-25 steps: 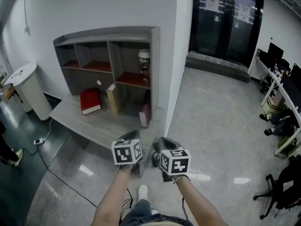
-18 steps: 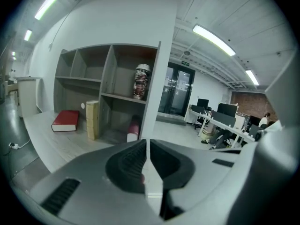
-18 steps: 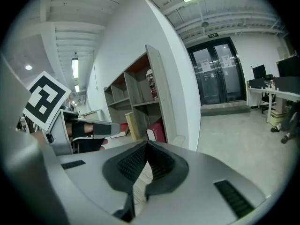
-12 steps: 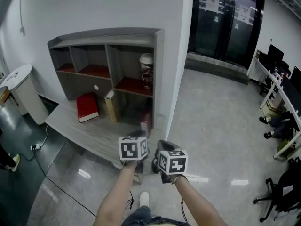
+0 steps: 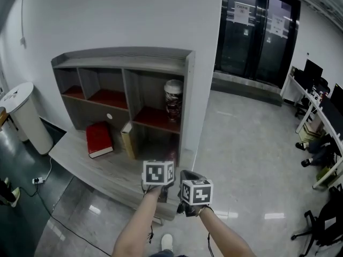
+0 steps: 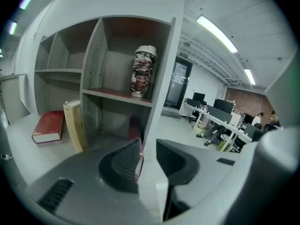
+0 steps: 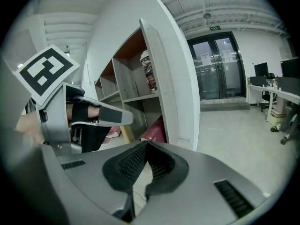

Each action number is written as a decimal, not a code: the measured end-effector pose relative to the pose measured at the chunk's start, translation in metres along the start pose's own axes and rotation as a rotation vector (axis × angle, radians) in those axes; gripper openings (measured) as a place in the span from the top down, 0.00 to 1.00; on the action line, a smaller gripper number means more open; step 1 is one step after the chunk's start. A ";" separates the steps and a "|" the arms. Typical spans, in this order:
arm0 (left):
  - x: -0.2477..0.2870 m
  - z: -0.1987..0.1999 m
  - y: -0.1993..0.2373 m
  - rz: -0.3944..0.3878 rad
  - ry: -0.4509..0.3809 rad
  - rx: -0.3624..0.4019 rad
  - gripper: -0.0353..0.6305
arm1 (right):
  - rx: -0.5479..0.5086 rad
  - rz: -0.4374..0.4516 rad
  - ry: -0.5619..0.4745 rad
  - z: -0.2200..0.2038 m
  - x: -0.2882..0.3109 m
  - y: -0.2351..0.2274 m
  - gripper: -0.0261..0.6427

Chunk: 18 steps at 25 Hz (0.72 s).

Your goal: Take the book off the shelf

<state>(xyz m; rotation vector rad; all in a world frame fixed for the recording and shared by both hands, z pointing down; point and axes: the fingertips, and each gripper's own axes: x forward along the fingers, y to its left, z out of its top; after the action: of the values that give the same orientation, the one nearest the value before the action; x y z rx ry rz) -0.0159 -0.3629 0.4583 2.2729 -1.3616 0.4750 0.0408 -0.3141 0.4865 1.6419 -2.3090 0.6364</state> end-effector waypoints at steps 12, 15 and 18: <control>0.042 0.019 0.014 -0.027 0.078 0.008 0.67 | 0.007 -0.059 0.031 0.024 0.034 -0.017 0.96; 0.053 0.022 0.015 -0.035 0.096 0.009 0.67 | 0.015 -0.065 0.040 0.025 0.042 -0.021 0.96; 0.064 0.027 0.016 -0.042 0.107 0.016 0.66 | 0.011 -0.073 0.043 0.028 0.049 -0.026 0.96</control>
<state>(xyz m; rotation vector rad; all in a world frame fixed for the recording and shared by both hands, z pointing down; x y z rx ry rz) 0.0002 -0.4312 0.4707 2.2494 -1.2594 0.5867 0.0497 -0.3757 0.4882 1.6915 -2.2083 0.6627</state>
